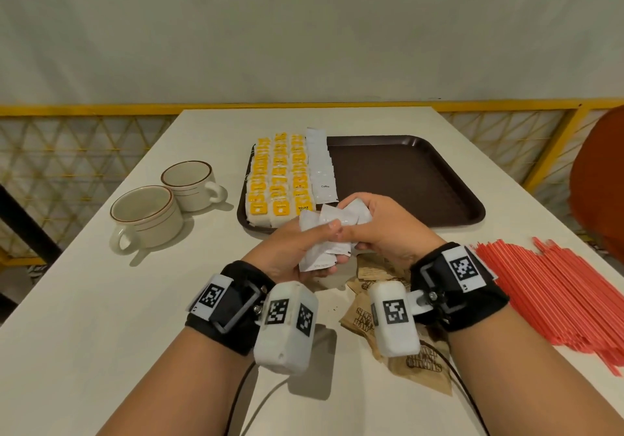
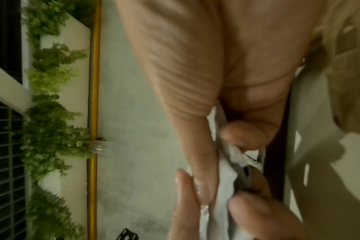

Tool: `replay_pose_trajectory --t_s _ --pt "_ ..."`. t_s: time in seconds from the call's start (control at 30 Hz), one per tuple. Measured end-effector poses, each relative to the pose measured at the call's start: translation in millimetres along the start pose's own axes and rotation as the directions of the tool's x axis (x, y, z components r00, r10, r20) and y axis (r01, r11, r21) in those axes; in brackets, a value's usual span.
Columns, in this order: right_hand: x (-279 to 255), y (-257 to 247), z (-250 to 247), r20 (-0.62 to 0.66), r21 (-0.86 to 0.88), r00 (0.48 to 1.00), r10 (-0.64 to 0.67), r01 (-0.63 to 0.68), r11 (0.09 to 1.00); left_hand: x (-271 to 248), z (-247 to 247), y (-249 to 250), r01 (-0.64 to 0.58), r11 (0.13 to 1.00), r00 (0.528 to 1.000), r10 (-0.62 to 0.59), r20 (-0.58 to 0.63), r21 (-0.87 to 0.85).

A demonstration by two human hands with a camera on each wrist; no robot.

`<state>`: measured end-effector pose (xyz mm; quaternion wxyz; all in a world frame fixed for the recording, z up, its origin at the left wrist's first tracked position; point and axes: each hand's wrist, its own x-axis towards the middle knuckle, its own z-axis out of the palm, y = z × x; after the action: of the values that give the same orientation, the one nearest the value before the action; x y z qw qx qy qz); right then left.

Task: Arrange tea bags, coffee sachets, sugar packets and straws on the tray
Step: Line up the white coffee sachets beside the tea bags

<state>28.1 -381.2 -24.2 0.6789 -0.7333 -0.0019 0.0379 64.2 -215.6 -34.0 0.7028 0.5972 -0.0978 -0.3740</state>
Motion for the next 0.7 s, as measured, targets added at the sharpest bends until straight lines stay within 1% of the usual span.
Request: replay_pose_trajectory --t_s 0.03,0.07,0.13,0.2,0.27,0.33,0.4,0.47,0.53,0.6,0.7 --pt "0.8 0.1 -1.3 0.007 0.037 1.000 -0.002 0.002 0.999 0.5 0.0 -0.5 -0.019 0.999 0.999 0.018 -0.028 -0.026" --pt "1.7 -0.3 -3.1 0.026 0.109 1.000 -0.005 0.002 0.994 1.0 -0.8 -0.5 -0.040 0.997 0.997 0.035 -0.065 -0.065" --pt "2.7 -3.3 -6.7 0.049 0.291 0.999 -0.014 -0.001 0.957 2.3 -3.6 0.7 -0.088 0.986 0.989 0.070 -0.130 -0.139" --pt "3.5 -7.3 -10.6 -0.012 0.390 1.000 0.000 0.004 0.921 2.8 -7.0 2.4 -0.137 0.968 0.981 0.103 -0.166 -0.209" --pt "3.9 -9.5 -16.0 -0.111 0.399 0.994 0.012 0.033 0.916 3.4 -10.4 3.7 -0.166 0.947 0.971 0.109 -0.212 -0.276" --pt "3.9 -10.3 -20.7 -0.181 0.389 0.983 -0.014 0.085 0.917 4.4 -13.8 4.9 -0.171 0.932 0.962 0.087 -0.259 -0.320" --pt "3.4 -10.9 -21.1 -0.183 0.402 0.982 -0.035 0.107 0.909 5.5 -16.1 5.3 -0.171 0.929 0.955 0.075 -0.286 -0.328" --pt "3.2 -10.8 -15.6 -0.103 0.374 0.994 -0.040 0.077 0.924 6.8 -16.1 4.7 -0.160 0.936 0.957 0.069 -0.282 -0.314" --pt "4.2 -7.1 -5.9 -0.030 0.264 0.999 -0.036 0.042 0.964 6.8 -13.0 4.0 -0.111 0.955 0.968 0.041 -0.249 -0.275" --pt "6.3 -2.6 2.2 -0.022 0.132 0.999 -0.045 0.048 0.990 7.1 -10.2 3.8 -0.030 0.971 0.980 -0.018 -0.197 -0.239" --pt "8.0 -1.3 4.8 -0.017 -0.038 0.997 -0.080 0.080 0.996 8.4 -12.1 4.8 0.067 0.969 0.988 -0.097 -0.119 -0.238"
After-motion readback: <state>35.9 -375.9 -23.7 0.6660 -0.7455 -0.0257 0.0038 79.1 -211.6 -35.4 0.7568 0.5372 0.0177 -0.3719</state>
